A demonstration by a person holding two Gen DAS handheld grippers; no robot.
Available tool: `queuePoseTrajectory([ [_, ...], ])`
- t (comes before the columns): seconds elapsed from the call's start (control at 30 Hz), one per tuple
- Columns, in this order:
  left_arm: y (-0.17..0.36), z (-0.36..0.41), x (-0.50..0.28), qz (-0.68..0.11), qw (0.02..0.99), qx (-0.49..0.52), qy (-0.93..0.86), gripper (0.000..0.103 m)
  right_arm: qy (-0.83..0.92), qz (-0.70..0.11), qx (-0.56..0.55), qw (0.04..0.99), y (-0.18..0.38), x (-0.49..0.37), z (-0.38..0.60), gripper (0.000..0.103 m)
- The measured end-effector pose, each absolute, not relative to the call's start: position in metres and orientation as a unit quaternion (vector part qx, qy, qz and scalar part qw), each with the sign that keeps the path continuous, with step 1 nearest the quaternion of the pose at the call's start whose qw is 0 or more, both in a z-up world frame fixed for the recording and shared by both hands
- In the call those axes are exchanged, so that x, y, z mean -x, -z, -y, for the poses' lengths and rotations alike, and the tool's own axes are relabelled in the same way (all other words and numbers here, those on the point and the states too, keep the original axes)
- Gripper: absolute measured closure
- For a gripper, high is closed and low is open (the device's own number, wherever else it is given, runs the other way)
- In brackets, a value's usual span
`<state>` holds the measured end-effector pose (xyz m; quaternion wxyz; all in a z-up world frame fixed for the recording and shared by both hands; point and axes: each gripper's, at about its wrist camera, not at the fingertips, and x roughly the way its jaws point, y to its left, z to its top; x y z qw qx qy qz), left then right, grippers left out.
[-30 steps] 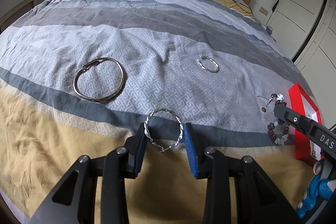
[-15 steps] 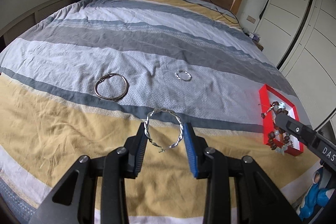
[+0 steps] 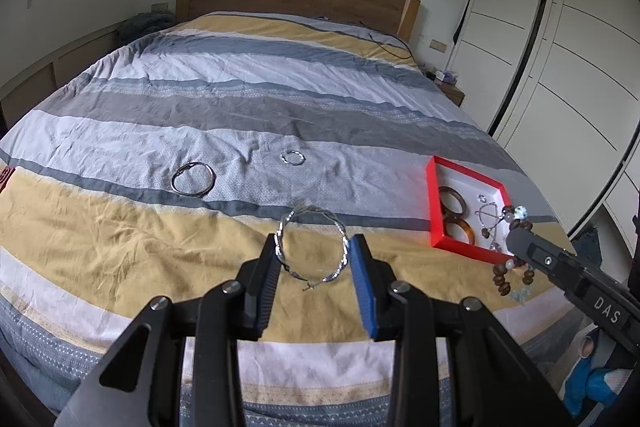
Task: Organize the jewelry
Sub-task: 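Carry the twisted bangle and beaded bracelet with both tools over the red box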
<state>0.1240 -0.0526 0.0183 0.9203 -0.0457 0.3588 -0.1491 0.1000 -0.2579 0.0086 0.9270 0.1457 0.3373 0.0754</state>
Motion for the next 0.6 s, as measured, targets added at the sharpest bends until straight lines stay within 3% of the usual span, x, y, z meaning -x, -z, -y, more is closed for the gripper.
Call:
queuePoseTrajectory([
  [0.6, -0.074, 0.074, -0.04, -0.298, 0.934, 0.026, 0.194, 0.071, -0.035, -0.268, -0.141, 0.952, -0.055, -0.002, 0.291, 0.088],
])
